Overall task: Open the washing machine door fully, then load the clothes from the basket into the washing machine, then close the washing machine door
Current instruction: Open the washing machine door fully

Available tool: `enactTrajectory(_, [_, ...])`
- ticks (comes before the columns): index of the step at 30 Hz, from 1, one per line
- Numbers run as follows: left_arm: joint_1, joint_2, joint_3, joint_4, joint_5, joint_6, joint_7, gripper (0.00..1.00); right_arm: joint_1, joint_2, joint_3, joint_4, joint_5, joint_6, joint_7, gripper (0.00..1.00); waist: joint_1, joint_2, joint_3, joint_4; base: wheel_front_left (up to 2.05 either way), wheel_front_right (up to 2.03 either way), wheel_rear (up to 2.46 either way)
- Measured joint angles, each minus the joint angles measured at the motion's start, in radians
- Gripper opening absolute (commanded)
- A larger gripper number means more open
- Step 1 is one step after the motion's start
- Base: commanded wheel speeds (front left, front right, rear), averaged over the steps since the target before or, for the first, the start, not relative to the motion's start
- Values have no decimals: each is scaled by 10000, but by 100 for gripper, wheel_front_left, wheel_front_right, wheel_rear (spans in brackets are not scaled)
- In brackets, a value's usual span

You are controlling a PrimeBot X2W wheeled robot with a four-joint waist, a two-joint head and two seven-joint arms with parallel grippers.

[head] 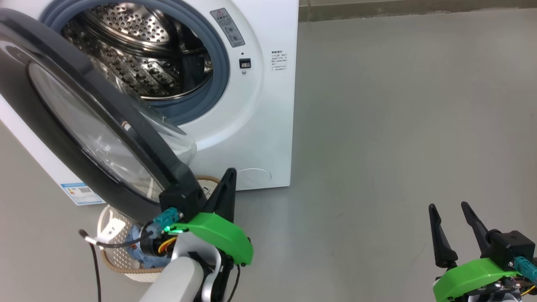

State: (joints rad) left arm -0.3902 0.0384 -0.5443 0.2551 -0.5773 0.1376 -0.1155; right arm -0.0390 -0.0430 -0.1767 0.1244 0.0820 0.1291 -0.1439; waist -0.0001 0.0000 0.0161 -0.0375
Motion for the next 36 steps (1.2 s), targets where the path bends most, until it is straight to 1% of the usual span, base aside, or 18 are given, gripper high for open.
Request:
enactTrajectory(7, [-3, 0, 8, 786, -132, 75, -293, 0, -39, 0, -4, 65, 0, 0, -4, 100, 0, 0, 5, 2, 0, 0, 0])
enactTrajectory(14, [-20, -4, 65, 1237, -186, 71, -604, 0, -41, 0, -8, 71, 0, 0, -4, 100, 1, 0, 17, 46, 0, 0, 0])
enactTrajectory(28, [-60, -13, 54, 1482, -272, 61, -798, 0, -40, 0, -4, 63, 0, 0, 8, 100, 1, 0, -57, 279, 0, 0, 0])
enactTrajectory(34, [-54, -79, -10, 1507, -462, 56, -826, 0, -37, 0, 17, 63, 0, 0, 10, 100, 0, 0, -122, 511, 0, 0, 0])
enactTrajectory(36, [-46, -90, -44, 1524, -464, -17, -826, 0, -36, 0, 27, 65, 0, 0, 10, 100, 1, 0, -149, 613, 0, 0, 0])
